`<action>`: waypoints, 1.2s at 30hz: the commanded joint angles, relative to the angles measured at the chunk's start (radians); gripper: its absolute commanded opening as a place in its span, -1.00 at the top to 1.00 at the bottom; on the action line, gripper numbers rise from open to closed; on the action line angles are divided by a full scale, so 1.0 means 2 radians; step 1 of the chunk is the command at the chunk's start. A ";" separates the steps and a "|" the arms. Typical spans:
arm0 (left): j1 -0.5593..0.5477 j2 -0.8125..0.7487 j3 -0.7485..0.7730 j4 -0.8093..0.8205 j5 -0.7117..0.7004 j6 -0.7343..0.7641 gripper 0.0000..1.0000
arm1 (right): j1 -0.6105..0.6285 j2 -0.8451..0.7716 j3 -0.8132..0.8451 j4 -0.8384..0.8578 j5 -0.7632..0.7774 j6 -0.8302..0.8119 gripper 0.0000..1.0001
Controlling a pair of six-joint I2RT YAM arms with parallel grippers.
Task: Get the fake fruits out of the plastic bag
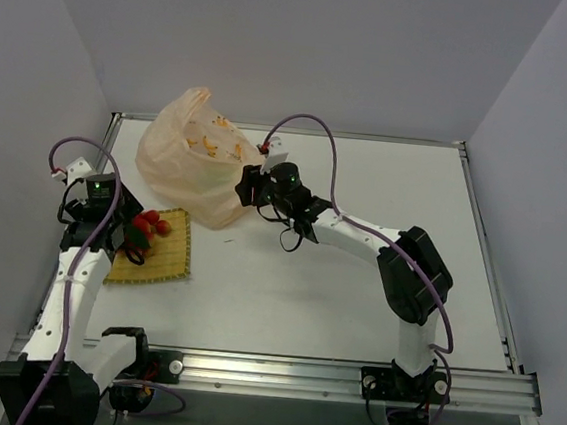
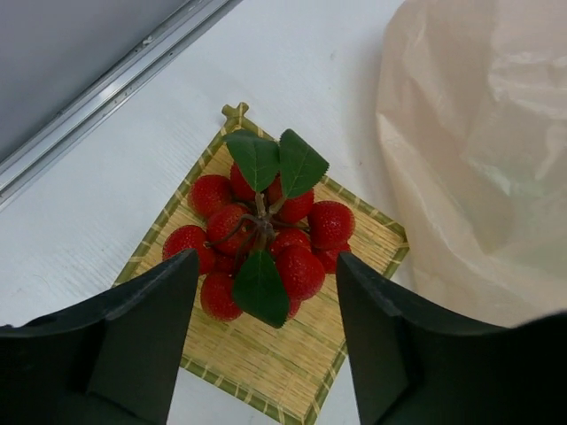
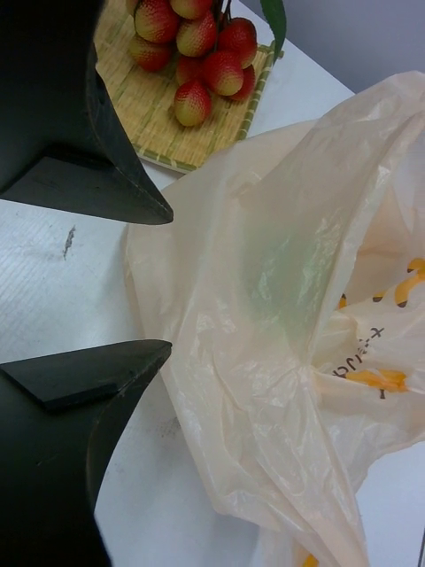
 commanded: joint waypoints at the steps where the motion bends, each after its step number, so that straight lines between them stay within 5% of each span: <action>1: -0.001 -0.039 0.054 -0.016 0.020 0.010 -0.18 | -0.003 -0.034 0.029 -0.005 0.011 -0.016 -0.01; 4: -0.018 -0.029 0.079 -0.001 0.042 -0.010 0.23 | -0.015 -0.027 0.043 -0.017 0.014 -0.006 -0.20; 6: -0.065 0.008 0.095 0.025 0.040 -0.017 0.23 | -0.019 -0.023 0.060 -0.023 0.025 0.004 -0.32; 12: -0.182 0.179 0.220 0.057 -0.003 0.007 -0.25 | -0.033 -0.004 0.084 -0.055 0.116 0.048 -0.39; 17: -0.185 0.297 0.295 0.076 0.009 0.010 -0.53 | -0.059 0.004 0.074 -0.054 0.140 0.105 -0.73; 23: -0.188 0.379 0.356 0.055 -0.039 0.057 -0.57 | -0.076 0.046 0.109 -0.048 0.097 0.157 -0.90; 26: -0.183 0.397 0.357 0.043 -0.053 0.072 -0.36 | -0.080 0.074 0.137 -0.046 0.077 0.179 -0.93; 27: -0.181 0.395 0.341 0.046 -0.053 0.073 0.07 | -0.080 0.086 0.142 -0.046 0.066 0.184 -0.93; 28: -0.180 0.390 0.328 0.056 -0.051 0.072 0.27 | -0.080 0.092 0.146 -0.045 0.061 0.188 -0.93; 32: -0.164 0.348 0.253 0.089 -0.034 0.056 0.77 | -0.081 0.111 0.147 -0.039 0.041 0.200 -0.93; 34: -0.157 0.331 0.211 0.102 -0.021 0.040 0.95 | -0.081 0.113 0.132 -0.015 0.008 0.201 -0.80; 36: -0.148 0.305 0.180 0.113 -0.009 0.027 0.95 | -0.081 0.103 0.107 0.028 -0.011 0.197 -0.39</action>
